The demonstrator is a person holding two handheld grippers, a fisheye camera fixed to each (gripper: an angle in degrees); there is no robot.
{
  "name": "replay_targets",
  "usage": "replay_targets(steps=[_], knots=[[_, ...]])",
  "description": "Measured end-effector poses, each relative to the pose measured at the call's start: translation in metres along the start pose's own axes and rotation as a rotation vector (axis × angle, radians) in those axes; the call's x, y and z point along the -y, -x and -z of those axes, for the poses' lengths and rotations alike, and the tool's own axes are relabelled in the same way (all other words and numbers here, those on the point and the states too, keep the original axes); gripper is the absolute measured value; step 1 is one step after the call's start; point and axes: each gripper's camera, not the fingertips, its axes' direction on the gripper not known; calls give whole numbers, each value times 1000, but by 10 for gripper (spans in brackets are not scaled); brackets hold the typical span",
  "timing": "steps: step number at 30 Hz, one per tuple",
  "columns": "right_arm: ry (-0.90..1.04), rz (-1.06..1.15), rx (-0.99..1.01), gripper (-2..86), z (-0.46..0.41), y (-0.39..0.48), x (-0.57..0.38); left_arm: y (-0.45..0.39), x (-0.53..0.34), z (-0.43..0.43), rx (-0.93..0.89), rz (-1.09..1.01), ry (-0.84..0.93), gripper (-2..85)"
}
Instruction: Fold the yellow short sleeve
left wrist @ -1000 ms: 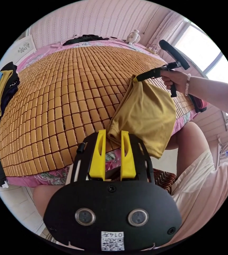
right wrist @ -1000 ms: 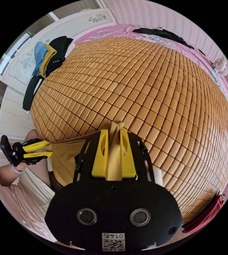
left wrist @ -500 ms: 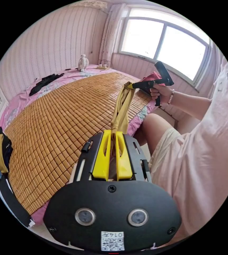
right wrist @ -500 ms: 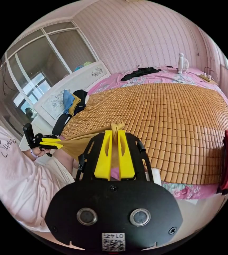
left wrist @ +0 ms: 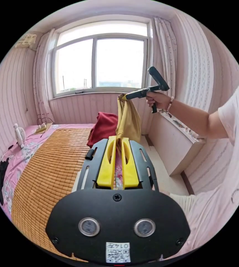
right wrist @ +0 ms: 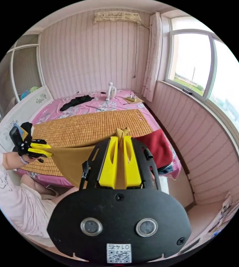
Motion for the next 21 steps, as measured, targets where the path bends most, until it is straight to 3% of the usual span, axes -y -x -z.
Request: replay_targets(steps=[2, 6, 10, 13, 16, 21], knots=[[82, -78, -99, 56, -35, -48, 58, 41, 33, -35, -14, 174, 7, 47], [140, -231, -193, 70, -81, -76, 60, 122, 31, -68, -5, 501, 37, 56], [121, -110, -200, 81, -114, -19, -34, 123, -37, -26, 43, 489, 116, 52], [104, -55, -203, 69, -122, 49, -150, 88, -127, 57, 134, 450, 153, 41], [194, -129, -141, 44, -126, 108, -266, 38, -227, 162, 267, 566, 223, 16], [199, -248, -46, 6, -114, 189, -359, -73, -348, 351, 727, 844, 231, -8]])
